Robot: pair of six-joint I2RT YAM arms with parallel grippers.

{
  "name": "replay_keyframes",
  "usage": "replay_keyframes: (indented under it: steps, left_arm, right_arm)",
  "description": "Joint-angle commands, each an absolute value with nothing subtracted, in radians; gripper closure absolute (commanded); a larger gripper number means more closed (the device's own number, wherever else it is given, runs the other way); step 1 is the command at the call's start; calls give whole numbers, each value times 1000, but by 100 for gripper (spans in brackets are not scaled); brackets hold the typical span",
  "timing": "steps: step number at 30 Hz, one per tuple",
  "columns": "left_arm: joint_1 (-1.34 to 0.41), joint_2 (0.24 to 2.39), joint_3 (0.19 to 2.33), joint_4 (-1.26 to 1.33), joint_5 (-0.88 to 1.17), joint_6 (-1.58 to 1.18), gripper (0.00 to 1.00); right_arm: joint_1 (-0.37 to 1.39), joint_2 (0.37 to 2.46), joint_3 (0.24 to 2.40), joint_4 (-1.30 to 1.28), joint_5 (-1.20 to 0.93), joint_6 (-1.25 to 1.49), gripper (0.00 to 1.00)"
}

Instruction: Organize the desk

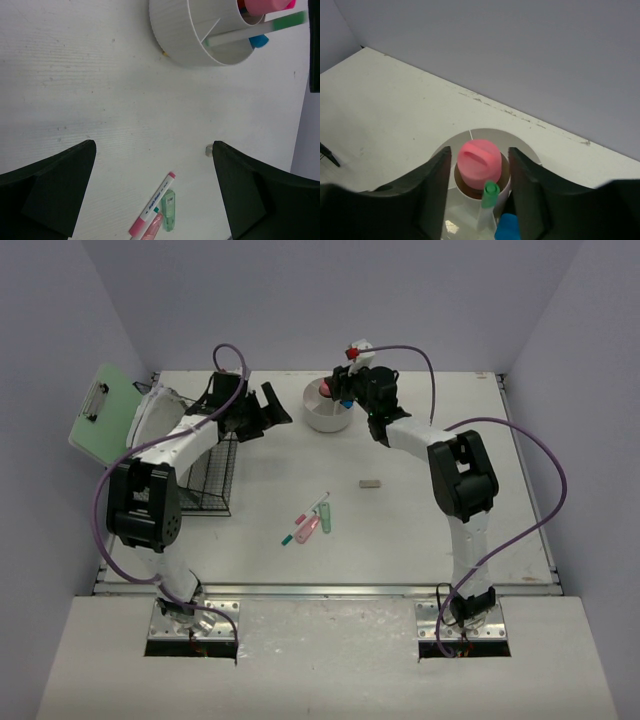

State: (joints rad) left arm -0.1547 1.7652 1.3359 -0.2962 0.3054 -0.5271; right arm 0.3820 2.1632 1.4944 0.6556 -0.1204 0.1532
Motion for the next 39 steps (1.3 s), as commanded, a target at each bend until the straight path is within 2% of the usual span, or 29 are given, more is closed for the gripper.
replay_keyframes:
  steps: [1, 6, 11, 17, 20, 31, 39]
  left_arm:
    - [-157, 1674, 1282, -226, 274, -474, 2]
    - [-245, 1598, 1187, -199, 159, -330, 14]
    - [-462, 1540, 1108, -192, -14, -119, 32]
    - [-570, 1695, 1181, -340, -67, -57, 59]
    - [-600, 1774, 1240, -381, -80, -39, 68]
    - [-658, 1898, 1279, -384, -81, -5, 74]
    - [-663, 1867, 1269, -398, -48, -15, 74]
  right_arm:
    - [387, 2127, 1485, 686, -169, 178, 38]
    - [387, 2044, 1459, 640, -201, 182, 35]
    - [386, 1924, 1405, 598, -216, 120, 34]
    - [375, 1785, 1350, 518, -187, 14, 33]
    - [368, 1729, 1315, 460, -182, -64, 34]
    - [317, 1552, 1086, 377, -173, -204, 36]
    - [285, 1538, 1058, 369, -186, -186, 36]
